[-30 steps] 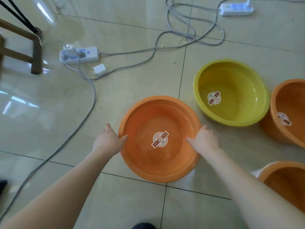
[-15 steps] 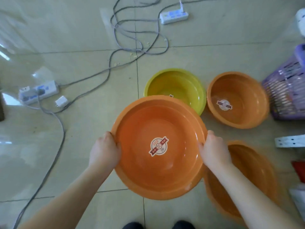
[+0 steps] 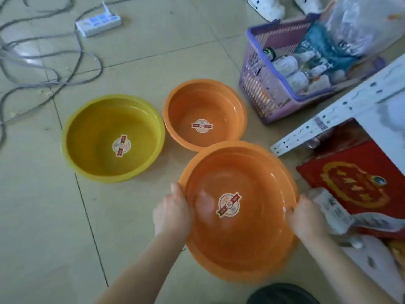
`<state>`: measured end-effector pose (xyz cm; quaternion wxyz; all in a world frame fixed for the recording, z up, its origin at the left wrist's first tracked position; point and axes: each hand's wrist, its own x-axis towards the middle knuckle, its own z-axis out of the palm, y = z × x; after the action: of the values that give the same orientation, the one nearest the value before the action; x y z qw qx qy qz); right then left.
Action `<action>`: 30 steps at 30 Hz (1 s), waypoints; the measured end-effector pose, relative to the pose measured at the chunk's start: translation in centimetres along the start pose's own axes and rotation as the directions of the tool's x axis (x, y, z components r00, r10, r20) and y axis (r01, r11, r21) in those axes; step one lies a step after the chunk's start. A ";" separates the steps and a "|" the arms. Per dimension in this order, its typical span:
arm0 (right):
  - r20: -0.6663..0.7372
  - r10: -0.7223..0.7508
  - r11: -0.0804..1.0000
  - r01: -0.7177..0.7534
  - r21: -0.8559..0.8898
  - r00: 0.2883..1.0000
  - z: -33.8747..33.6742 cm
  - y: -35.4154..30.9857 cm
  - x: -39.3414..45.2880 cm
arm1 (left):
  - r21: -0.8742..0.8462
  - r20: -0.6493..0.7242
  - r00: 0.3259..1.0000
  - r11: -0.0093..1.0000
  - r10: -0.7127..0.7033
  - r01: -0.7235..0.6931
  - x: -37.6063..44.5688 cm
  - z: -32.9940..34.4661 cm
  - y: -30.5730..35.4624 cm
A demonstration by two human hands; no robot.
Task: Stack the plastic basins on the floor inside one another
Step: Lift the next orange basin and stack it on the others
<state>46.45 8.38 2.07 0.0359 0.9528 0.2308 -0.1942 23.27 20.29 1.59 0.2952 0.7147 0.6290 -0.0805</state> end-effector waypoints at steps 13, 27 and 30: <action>0.133 0.187 0.982 -0.187 -0.015 0.973 8.0 4.2 1.4 | 0.219 0.291 0.954 0.976 -0.078 0.014 1.6 8.3 -0.2; 0.152 -0.148 0.987 0.135 0.090 0.977 -14.8 -11.6 1.3 | 0.185 0.041 0.998 0.982 -0.042 0.034 5.3 -13.2 4.7; 0.143 -0.146 0.986 0.133 0.097 0.979 -15.8 -15.8 3.4 | 0.162 0.022 0.999 0.986 -0.035 0.031 9.0 -16.2 4.9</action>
<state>47.70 26.39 15.63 -0.0021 0.9176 0.2851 -0.2771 25.52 36.28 11.92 0.2425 0.7247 0.6285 -0.1448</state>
